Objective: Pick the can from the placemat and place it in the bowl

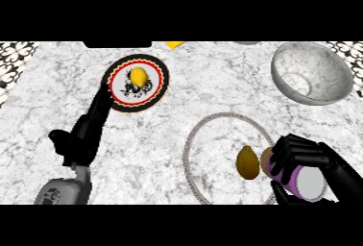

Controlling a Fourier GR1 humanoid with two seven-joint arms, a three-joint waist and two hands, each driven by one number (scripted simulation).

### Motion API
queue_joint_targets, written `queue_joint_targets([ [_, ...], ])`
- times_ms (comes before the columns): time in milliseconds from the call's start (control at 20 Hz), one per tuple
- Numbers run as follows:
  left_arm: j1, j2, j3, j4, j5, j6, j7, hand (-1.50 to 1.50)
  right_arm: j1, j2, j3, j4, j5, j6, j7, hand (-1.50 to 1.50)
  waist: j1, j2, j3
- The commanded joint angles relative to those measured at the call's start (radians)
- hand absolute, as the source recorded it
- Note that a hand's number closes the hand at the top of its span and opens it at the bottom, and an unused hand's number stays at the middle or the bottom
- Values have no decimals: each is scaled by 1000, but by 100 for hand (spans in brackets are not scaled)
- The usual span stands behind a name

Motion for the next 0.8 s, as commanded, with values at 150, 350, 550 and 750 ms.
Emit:
queue_joint_targets([
  [150, 41, -6, -19, -65, -13, -4, 22, 0, -39, -93, -223, -218, -98, 40, 160, 150, 12, 0, -1],
  [350, 50, -24, -40, -67, -38, 8, 15, 0, -86, -135, -316, -314, -161, 47, 388, 150, 15, 1, -1],
  [550, 9, -24, -22, 10, -38, -11, -32, 0, -364, -133, -288, -159, -161, 18, 539, 150, 29, 6, -2],
  [750, 11, 1, 14, -25, -15, -37, 8, 0, -382, -98, -308, -112, -104, 19, 549, 150, 22, 4, -1],
])
